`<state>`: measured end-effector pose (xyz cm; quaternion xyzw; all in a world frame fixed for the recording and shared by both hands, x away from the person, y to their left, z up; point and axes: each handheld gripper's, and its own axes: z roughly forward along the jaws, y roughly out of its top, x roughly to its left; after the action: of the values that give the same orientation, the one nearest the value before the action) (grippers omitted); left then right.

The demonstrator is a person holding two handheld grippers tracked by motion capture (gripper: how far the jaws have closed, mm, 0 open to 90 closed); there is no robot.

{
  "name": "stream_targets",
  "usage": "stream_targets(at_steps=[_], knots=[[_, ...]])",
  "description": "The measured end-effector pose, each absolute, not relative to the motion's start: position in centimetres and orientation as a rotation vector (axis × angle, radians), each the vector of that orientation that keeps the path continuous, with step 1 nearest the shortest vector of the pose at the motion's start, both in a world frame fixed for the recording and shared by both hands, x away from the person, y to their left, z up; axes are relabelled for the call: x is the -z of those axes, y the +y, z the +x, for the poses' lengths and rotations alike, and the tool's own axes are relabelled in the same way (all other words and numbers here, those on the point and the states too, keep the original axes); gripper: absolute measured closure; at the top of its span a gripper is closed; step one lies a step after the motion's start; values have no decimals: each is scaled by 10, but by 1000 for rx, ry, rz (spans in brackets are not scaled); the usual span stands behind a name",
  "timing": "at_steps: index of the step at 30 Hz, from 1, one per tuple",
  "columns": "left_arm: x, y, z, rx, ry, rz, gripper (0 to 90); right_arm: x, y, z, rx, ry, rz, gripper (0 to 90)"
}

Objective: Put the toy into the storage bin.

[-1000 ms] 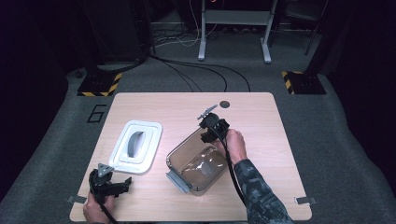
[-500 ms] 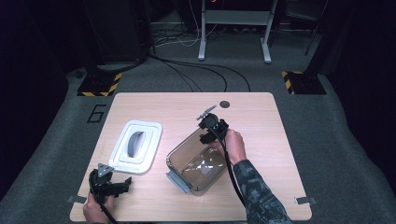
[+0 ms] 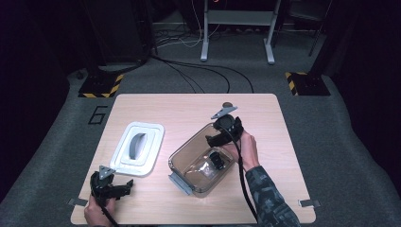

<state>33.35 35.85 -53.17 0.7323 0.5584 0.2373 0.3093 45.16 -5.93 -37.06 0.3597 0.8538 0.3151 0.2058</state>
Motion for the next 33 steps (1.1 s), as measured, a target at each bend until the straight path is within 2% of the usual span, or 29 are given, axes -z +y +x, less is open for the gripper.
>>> stream_targets(at_steps=[16, 33], knots=[[532, 359, 334, -629, 1474, 1934, 7, 362, -135, 430, -1014, 2206, 1139, 68], [532, 359, 334, -629, 1474, 1934, 7, 395, -203, 398, -1048, 2058, 1288, 55]])
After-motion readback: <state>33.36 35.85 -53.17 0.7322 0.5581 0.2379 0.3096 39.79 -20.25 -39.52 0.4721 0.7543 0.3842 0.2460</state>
